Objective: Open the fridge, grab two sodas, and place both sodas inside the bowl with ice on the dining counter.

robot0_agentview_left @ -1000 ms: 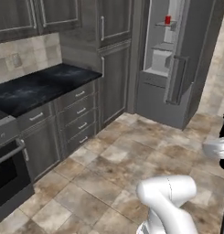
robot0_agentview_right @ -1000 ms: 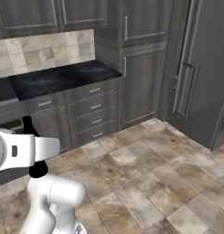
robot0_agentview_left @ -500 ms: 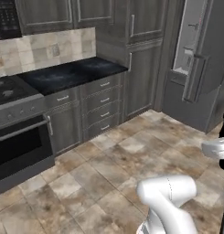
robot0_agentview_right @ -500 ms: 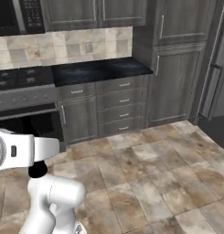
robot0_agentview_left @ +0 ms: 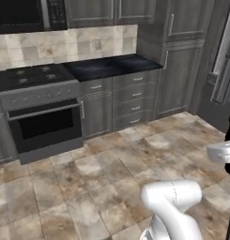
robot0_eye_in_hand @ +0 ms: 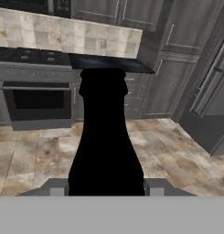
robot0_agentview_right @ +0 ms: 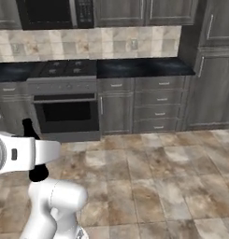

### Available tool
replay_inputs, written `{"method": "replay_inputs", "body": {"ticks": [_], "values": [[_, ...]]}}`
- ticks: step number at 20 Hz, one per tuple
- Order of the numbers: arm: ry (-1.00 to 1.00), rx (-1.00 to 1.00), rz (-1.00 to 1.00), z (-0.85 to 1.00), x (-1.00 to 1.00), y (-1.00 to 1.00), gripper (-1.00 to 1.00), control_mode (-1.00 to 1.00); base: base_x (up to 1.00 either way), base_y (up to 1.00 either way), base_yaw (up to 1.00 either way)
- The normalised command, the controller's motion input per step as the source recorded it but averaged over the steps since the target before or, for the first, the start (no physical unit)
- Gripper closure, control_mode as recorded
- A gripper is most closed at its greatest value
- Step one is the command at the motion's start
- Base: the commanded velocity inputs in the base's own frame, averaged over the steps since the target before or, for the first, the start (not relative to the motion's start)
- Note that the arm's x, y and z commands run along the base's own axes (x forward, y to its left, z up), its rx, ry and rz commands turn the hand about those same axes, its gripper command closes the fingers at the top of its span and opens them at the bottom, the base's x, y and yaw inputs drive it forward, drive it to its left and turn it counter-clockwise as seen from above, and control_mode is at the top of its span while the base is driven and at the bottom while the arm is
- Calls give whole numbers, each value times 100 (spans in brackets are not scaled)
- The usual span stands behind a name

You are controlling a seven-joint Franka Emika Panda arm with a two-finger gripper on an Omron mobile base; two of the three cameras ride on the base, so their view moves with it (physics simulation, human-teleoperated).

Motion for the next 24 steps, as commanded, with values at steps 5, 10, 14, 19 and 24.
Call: {"method": "replay_inputs", "body": {"ticks": [5, 10, 14, 19, 24], "values": [[0, 0, 0, 0, 0, 0, 100, 100, -80, 1, 41], [0, 0, 0, 0, 0, 0, 100, 100, -81, 29, 36], [0, 0, 0, 0, 0, 0, 100, 100, -85, 61, 30], [0, 0, 0, 0, 0, 0, 100, 100, -86, 77, 27], [0, 0, 0, 0, 0, 0, 100, 100, -81, 92, 22]]}}
